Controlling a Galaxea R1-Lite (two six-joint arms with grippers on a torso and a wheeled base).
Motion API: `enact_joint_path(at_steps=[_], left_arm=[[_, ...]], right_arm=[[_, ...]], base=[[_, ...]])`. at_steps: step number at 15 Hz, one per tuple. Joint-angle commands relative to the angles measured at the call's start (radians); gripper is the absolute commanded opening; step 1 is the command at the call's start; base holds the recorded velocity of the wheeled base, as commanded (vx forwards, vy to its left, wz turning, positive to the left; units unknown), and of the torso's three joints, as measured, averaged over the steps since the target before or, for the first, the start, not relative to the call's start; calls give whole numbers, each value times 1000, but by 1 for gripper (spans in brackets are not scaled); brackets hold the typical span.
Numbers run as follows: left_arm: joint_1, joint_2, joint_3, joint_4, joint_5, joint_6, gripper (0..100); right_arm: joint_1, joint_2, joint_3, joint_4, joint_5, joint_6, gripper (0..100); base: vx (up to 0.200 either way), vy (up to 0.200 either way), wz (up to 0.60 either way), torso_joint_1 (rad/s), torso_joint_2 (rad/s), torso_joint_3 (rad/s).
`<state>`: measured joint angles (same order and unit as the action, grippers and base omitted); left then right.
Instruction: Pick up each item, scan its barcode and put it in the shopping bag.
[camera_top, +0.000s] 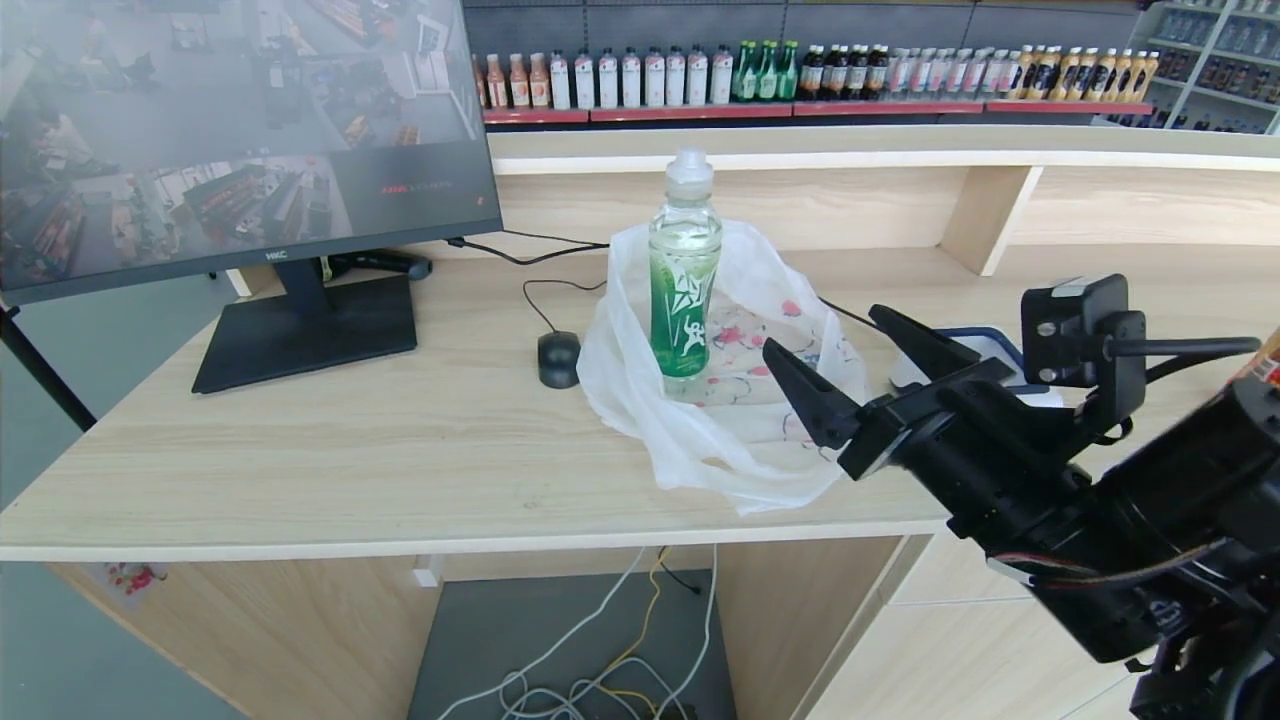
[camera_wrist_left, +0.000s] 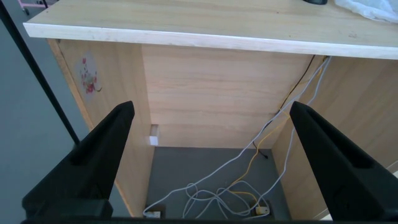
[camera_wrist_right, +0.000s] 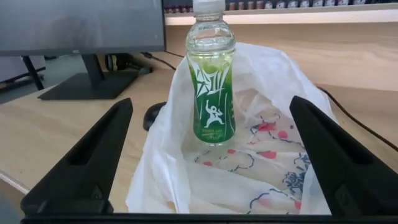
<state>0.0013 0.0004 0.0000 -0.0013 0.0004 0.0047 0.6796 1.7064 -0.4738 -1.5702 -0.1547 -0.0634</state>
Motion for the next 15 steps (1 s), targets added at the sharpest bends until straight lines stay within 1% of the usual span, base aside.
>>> enact_joint_path(at_steps=[1, 3, 9, 15], left_arm=[[0, 0, 0, 0, 0, 0, 100], [0, 0, 0, 0, 1, 1, 100], [0, 0, 0, 0, 0, 0, 100], [0, 0, 0, 0, 1, -2, 100]], right_arm=[[11, -42, 31, -1, -3, -1, 100], [11, -53, 31, -1, -3, -6, 100], [12, -50, 119, -1, -2, 1, 100], [14, -28, 100, -1, -2, 1, 100]], base=[[0, 0, 0, 0, 0, 0], [0, 0, 0, 0, 0, 0], [0, 0, 0, 0, 0, 0], [0, 0, 0, 0, 0, 0]])
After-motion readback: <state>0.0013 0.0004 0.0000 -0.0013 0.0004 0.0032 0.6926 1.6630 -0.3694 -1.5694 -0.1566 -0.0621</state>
